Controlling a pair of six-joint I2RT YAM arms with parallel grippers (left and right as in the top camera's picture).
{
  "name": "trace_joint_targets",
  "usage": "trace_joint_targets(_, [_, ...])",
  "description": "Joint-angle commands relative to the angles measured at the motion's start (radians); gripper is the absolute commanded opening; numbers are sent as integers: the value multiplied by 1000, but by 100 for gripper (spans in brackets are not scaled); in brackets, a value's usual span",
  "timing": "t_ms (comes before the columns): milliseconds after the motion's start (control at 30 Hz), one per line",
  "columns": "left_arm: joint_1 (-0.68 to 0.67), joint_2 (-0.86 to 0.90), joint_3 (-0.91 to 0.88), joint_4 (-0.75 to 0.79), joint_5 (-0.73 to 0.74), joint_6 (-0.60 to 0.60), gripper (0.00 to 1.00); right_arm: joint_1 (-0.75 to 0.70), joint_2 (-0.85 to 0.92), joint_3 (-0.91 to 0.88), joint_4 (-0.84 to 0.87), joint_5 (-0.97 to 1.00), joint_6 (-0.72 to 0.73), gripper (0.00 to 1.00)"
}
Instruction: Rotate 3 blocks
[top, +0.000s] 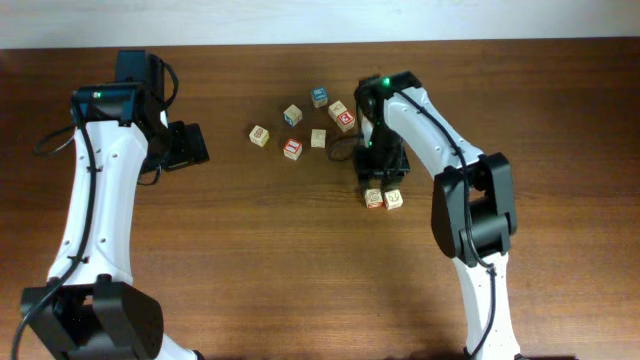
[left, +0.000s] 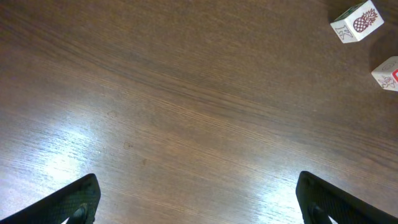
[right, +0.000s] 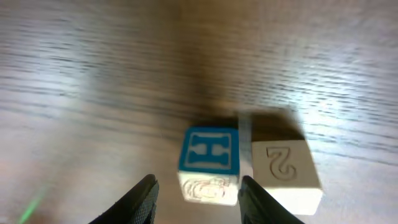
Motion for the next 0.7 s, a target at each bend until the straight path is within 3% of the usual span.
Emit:
trace_joint_targets(0, [3, 1, 9, 0, -12, -13, 99, 22, -1, 173, 84, 9, -13, 46])
trace_joint_targets(33, [3, 1, 9, -1, -12, -13, 99, 35, -1, 184, 175, 9, 5, 52])
trace_joint_targets(100, [3, 1, 9, -1, -12, -13, 99, 66, 7, 184, 335, 10, 83, 54])
trace_joint_targets(200, [3, 1, 9, -6, -19, -13, 99, 149, 37, 182, 488, 213, 195, 55])
trace_joint_targets(367, [3, 1, 9, -8, -34, -13, 99, 221, 106, 182, 518, 410, 285, 55])
trace_joint_targets(567, [3, 1, 9, -8, -34, -13, 100, 214, 143, 182, 529, 420, 330, 54])
trace_joint_targets(667, [3, 1, 9, -8, -34, -13, 100, 214, 153, 182, 547, 383, 336, 43])
